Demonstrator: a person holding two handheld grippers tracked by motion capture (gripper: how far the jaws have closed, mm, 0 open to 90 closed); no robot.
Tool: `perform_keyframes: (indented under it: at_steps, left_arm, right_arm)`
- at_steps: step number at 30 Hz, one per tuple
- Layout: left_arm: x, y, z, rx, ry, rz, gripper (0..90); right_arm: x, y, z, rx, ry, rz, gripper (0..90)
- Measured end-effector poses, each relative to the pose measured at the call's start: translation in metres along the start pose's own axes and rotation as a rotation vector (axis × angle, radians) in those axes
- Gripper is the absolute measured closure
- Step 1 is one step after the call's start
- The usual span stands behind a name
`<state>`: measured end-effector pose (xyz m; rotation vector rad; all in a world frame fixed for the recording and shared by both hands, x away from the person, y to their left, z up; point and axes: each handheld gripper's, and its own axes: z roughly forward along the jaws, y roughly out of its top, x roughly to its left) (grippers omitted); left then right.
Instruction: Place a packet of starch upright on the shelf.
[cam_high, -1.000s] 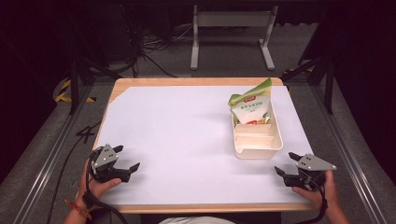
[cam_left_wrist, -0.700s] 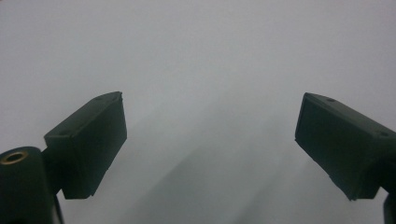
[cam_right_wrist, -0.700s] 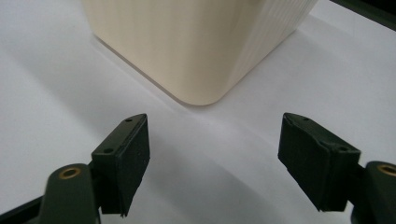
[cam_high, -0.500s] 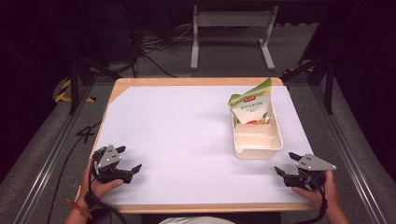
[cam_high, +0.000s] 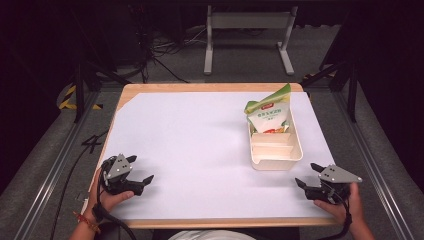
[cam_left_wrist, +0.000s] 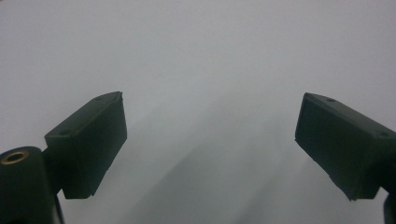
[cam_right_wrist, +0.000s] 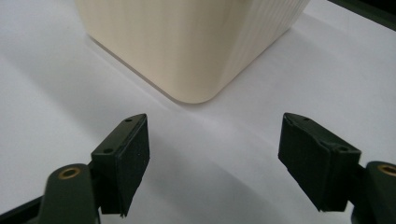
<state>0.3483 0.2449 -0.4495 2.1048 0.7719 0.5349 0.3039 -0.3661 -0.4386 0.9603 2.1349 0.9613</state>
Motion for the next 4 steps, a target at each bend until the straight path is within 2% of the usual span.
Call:
perform_keyframes:
  at_steps: [4]
  left_arm:
    - [-0.0011, 0.0009, -0.0001, -0.003, -0.001, 0.008, 9.9]
  right_arm:
    - [-0.0001, 0.0000, -0.0002, -0.004, 0.000, 0.003, 24.3]
